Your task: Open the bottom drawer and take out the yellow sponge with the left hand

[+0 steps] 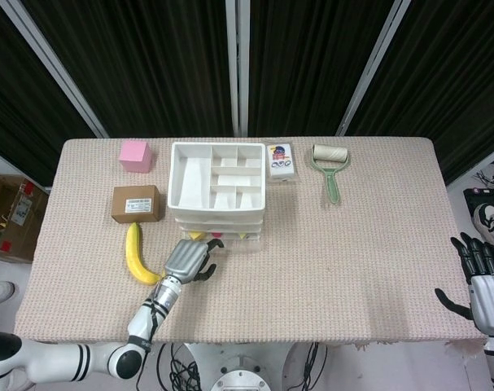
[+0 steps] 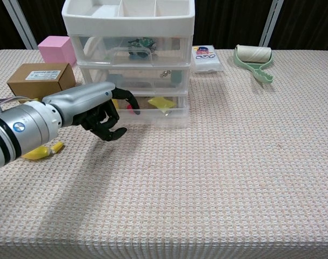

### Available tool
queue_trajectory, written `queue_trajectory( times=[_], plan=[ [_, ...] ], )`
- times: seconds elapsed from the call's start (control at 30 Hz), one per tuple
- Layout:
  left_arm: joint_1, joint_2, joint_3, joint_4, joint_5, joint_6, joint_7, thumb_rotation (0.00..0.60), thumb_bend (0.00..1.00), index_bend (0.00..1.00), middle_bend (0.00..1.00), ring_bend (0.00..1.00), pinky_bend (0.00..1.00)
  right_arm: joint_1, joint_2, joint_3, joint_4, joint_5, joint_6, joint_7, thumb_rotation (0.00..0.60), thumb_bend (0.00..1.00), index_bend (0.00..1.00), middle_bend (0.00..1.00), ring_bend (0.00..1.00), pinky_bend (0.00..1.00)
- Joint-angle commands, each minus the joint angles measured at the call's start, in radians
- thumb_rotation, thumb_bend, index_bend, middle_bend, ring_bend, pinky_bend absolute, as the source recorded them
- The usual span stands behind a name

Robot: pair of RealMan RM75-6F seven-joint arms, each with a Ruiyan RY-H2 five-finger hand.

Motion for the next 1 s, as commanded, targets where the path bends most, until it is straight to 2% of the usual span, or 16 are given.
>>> queue_trajectory(
  times=[0.03,0.37,0.7,0.9,1.0],
  plan=[
    [0.000,0.034,-0.002,-0.044,-0.012,-0.031,-0.019,0.600,0.42,0.35,0.84,0.97,1.00,0.000,0.000,0.000,-0.001,0.000,0.000,-0.001,0.600,0.12,0.00,0.00,0.00,0.00],
    [0.007,0.119,0.024,-0.171,-0.029,-0.101,-0.072,0.600,0.42,0.35,0.84,0.97,1.00,-0.001,0.001,-0.001,-0.002,0.000,0.000,-0.003,0.600,0.12,0.00,0.00,0.00,0.00],
    [-0.005,0.154,0.047,-0.217,-0.006,-0.139,-0.090,0.600,0.42,0.34,0.83,0.97,1.00,-0.004,0.001,0.000,-0.004,-0.003,0.008,0.001,0.600,0.12,0.00,0.00,0.00,0.00],
    [-0.003,0.183,0.045,-0.254,0.022,-0.121,-0.096,0.600,0.39,0.20,0.83,0.97,1.00,-0.007,0.006,-0.001,-0.005,-0.005,0.013,0.021,0.600,0.12,0.00,0.00,0.00,0.00],
    [-0.003,0.208,0.050,-0.282,0.039,-0.112,-0.085,0.600,0.39,0.18,0.83,0.96,1.00,-0.008,0.008,0.000,-0.002,-0.005,0.016,0.031,0.600,0.12,0.00,0.00,0.00,0.00]
  ],
)
